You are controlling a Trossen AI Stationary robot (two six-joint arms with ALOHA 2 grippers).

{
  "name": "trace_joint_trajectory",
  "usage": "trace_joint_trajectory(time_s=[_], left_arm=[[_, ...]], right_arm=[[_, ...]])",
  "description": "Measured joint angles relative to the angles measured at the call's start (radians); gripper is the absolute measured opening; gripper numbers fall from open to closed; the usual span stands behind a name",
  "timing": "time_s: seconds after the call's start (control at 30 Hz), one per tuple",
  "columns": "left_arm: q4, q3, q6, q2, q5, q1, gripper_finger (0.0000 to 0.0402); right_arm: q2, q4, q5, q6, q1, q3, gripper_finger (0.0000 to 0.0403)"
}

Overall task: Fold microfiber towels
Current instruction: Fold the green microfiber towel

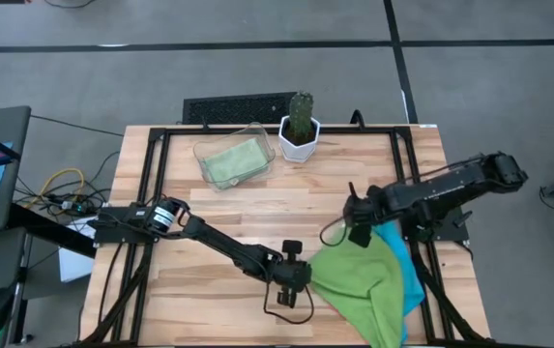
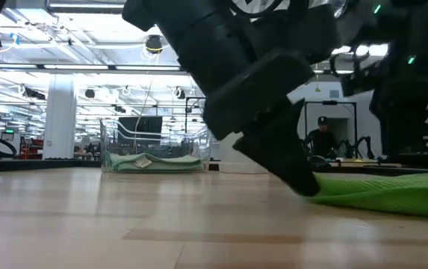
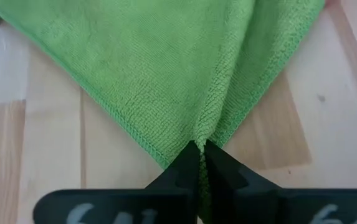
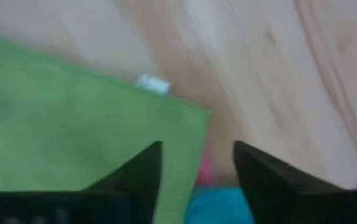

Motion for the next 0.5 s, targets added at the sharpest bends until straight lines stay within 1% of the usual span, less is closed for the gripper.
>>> trace_joint_trajectory(time_s=[0.07, 0.17, 0.4, 0.47, 0.5], left_arm=[[-0.004, -0.002, -0.008, 0.0, -0.005, 0.0, 0.0003], [-0.004, -0.002, -0.017, 0.0, -0.006, -0.001, 0.0003], [-0.019, -0.001, -0.018, -0.001, -0.006, -0.001, 0.0003], [-0.023, -0.001, -0.018, -0.001, -0.006, -0.001, 0.0003], [-0.028, 0.0, -0.018, -0.001, -0.006, -0.001, 0.0003]], right_arm=[[0.015, 0.039, -0.006, -0.031, -0.047, -0.026, 0.0271], [0.046, 0.104, -0.049, -0.068, -0.097, -0.062, 0.0288], [0.158, 0.186, -0.072, -0.105, -0.111, -0.077, 0.0279], [0.186, 0.191, -0.07, -0.105, -0.104, -0.063, 0.0265], [0.195, 0.187, -0.07, -0.109, -0.098, -0.054, 0.0251]])
